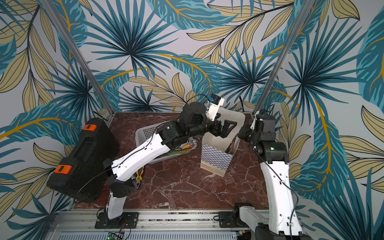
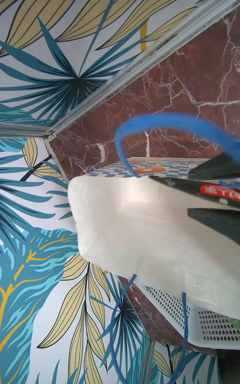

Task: Place the condiment packets inside the bag
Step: Place the condiment packet in the paper bag, then pick up the condiment packet from the storage box.

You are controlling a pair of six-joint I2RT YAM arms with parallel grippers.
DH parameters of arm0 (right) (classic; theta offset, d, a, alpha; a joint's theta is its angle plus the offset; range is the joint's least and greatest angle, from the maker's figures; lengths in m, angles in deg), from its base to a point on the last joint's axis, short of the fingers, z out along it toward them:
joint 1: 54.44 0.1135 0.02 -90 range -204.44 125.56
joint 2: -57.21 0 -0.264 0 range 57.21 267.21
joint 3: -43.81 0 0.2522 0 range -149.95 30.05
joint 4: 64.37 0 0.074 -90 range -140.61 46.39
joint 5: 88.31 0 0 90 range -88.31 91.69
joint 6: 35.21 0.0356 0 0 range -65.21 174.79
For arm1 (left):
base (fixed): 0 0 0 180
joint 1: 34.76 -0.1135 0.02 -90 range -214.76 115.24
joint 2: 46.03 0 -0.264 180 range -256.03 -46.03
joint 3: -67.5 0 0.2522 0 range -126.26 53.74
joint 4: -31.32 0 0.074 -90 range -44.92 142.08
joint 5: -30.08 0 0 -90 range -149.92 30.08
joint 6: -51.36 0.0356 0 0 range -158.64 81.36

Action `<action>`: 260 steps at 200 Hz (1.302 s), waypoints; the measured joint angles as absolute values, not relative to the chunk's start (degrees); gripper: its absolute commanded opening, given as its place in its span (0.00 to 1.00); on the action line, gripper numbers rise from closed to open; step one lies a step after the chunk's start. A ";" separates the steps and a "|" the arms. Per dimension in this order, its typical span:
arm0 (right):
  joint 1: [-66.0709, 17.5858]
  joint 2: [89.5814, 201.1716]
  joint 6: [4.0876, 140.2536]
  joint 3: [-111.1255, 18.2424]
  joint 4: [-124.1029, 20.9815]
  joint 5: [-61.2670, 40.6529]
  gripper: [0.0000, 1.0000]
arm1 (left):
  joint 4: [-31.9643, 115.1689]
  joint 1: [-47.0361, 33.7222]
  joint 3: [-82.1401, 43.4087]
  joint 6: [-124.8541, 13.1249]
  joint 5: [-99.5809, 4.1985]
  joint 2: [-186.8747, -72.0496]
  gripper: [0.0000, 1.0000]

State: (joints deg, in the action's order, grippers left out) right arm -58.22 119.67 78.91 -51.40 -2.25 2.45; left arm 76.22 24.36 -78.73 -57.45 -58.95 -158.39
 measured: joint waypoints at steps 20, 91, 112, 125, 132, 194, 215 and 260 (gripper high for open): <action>-58.22 118.58 78.56 -51.42 -1.95 2.14 0.44 | 75.69 24.95 -70.05 -56.12 -61.26 -149.21 1.00; -58.28 112.81 77.13 -52.97 -1.07 -5.07 0.99 | 74.23 23.88 -42.11 -52.88 -76.59 -126.91 1.00; -58.28 109.53 77.29 -53.39 -1.14 -7.30 1.00 | 75.15 22.19 -36.28 -53.02 -77.83 -124.66 1.00; -58.28 107.76 77.29 -53.41 -1.18 -8.44 0.99 | 76.00 20.40 -32.98 -53.21 -77.77 -123.90 1.00; -58.28 106.86 77.27 -53.41 -1.18 -9.01 1.00 | 76.50 19.50 -31.43 -53.32 -77.57 -123.66 1.00; -58.28 104.85 76.87 -50.90 -1.44 -10.34 1.00 | 79.50 13.56 -27.27 -53.56 -72.35 -128.29 0.89; -58.28 104.96 76.85 -48.82 -1.44 -10.17 1.00 | 80.37 13.06 -27.91 -53.02 -70.38 -132.62 0.82; -58.28 104.78 76.44 -46.31 -1.44 -9.01 0.99 | 83.56 12.84 -33.00 -51.66 -67.82 -142.70 0.66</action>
